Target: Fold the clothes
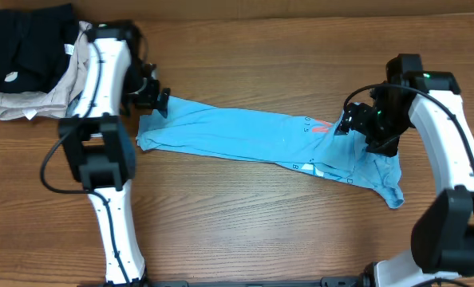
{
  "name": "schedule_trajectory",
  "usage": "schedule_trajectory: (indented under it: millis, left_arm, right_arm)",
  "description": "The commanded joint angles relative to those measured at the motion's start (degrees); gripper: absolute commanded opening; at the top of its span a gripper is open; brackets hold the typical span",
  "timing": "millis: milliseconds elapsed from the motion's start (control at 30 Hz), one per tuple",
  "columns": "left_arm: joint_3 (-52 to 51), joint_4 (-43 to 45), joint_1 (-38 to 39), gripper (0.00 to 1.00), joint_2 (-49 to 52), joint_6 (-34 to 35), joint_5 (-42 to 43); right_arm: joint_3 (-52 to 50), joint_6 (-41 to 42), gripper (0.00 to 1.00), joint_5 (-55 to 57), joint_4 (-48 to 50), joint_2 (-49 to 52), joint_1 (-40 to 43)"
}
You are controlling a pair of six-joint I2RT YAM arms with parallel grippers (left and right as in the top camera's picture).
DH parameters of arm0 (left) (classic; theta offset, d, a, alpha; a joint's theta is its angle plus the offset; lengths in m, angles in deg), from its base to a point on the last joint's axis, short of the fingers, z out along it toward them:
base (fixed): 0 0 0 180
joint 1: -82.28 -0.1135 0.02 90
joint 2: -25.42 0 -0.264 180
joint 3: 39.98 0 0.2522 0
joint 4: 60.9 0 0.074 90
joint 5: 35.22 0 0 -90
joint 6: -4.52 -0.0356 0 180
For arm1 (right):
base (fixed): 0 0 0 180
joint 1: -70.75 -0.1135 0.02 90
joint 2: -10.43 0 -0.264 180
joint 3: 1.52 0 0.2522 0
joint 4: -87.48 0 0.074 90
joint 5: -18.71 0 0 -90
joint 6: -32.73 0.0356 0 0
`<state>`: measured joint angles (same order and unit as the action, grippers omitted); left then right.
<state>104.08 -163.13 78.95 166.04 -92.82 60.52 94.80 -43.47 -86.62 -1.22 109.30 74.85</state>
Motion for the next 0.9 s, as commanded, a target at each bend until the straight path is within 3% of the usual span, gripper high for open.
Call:
schedule_trajectory:
  millis: [0,267,433,600,667,767,867]
  left_arm:
    - [-2.8,1.4,-2.9,1.00,-1.5,-8.3,12.2]
    - [-9.5,4.5,-3.0,1.00,-1.5,-10.1,12.3]
    - [-16.0,9.8,-2.5,0.93,-1.5,-9.3,12.3]
    - [-16.6,9.6,-2.5,0.73,-1.5,-9.4,12.3]
    - [-16.7,9.2,-2.2,0.52,-1.5,-9.4,12.3]
    - [-16.7,9.0,-1.3,0.04,-1.5,-9.4,12.1]
    - [-15.5,8.7,-1.0,0.04,-1.6,-9.1,11.6]
  right_arm:
    - [1.8,-2.1,0.89,-2.8,-0.4,-3.6,0.0]
    - [1.8,-2.1,0.89,-2.8,-0.4,-3.7,0.0]
    - [1.8,-1.9,0.89,-2.1,0.1,-3.7,0.1]
    - [1.8,-1.9,0.89,-2.1,1.3,-3.7,0.1]
    - [1.8,-1.9,0.89,-2.1,2.0,-3.7,0.1]
    - [1.8,-1.9,0.89,-2.1,2.6,-3.7,0.1]
    - [1.8,-1.8,0.89,-1.7,2.8,-3.7,0.1]
